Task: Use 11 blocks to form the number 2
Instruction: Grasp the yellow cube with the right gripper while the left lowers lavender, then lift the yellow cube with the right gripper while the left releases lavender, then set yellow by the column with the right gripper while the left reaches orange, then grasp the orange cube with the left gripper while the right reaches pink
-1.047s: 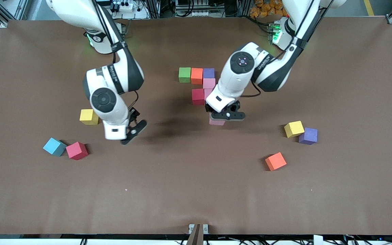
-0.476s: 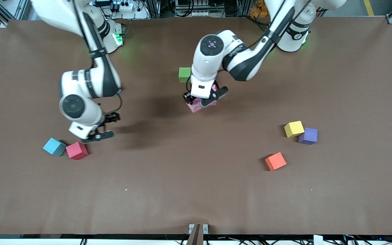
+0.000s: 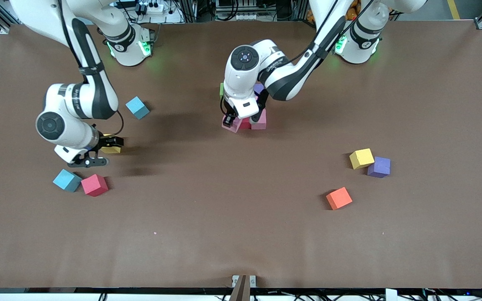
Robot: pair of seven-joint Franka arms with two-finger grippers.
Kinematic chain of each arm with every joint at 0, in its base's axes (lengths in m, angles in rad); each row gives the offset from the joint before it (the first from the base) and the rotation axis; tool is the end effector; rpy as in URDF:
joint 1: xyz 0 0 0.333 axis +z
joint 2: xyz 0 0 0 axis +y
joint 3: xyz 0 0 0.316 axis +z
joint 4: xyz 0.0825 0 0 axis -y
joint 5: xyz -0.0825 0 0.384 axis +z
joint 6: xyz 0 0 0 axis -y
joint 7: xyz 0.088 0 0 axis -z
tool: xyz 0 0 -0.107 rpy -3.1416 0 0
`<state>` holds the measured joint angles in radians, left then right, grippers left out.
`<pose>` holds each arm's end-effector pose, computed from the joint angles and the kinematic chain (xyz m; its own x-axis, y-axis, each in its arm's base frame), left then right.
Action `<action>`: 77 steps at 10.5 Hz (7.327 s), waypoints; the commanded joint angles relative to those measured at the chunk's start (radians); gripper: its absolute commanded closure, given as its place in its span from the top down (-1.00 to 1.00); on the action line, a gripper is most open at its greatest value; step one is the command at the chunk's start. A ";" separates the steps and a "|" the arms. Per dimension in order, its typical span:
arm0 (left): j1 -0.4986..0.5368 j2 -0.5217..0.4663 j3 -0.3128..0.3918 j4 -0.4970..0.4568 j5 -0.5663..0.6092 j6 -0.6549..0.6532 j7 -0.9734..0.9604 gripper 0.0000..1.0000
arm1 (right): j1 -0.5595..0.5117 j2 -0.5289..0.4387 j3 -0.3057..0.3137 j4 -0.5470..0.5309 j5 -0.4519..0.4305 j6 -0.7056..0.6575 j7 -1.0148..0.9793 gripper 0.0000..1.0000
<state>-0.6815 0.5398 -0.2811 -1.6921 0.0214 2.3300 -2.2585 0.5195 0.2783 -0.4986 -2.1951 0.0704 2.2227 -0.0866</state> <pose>0.4101 -0.5494 0.3054 0.2371 0.9564 -0.1708 0.9710 -0.2389 0.0100 0.5303 0.0118 0.2560 0.9749 0.0517 -0.2167 0.0678 -0.9954 0.0676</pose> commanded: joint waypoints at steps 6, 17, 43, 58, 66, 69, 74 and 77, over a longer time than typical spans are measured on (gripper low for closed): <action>0.008 0.054 -0.047 0.068 0.015 0.008 -0.358 -0.34 | -0.088 -0.025 0.017 -0.074 0.124 0.023 -0.111 1.00; 0.007 0.137 -0.099 0.012 0.084 0.074 -0.444 -0.33 | -0.092 0.094 0.025 -0.088 0.154 0.144 -0.179 1.00; 0.273 -0.121 -0.173 0.014 0.146 -0.138 -0.010 1.00 | 0.378 0.165 0.074 0.248 0.384 -0.034 0.368 -0.19; 0.507 -0.031 0.051 0.060 0.146 -0.238 1.634 1.00 | 0.639 0.391 0.072 0.423 0.517 0.012 0.608 -0.10; 0.490 0.155 0.152 0.270 0.135 -0.187 1.762 1.00 | 0.652 0.391 0.071 0.393 0.479 0.009 0.607 0.38; 0.488 0.183 0.172 0.272 0.135 -0.129 1.760 1.00 | 0.656 0.386 0.068 0.394 0.479 0.009 0.607 1.00; 0.488 0.223 0.181 0.266 0.094 -0.097 1.754 1.00 | 0.648 0.268 -0.053 0.394 0.479 -0.105 0.607 1.00; 0.488 0.224 0.198 0.261 0.084 -0.101 1.749 1.00 | 0.651 0.257 -0.191 0.374 0.462 -0.185 0.573 1.00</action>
<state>-0.1820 0.7581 -0.1092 -1.4456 0.1305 2.2339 -0.5127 1.1556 0.5556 -0.6409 -1.7796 0.5589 2.0510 0.4969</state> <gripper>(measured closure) 0.000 0.000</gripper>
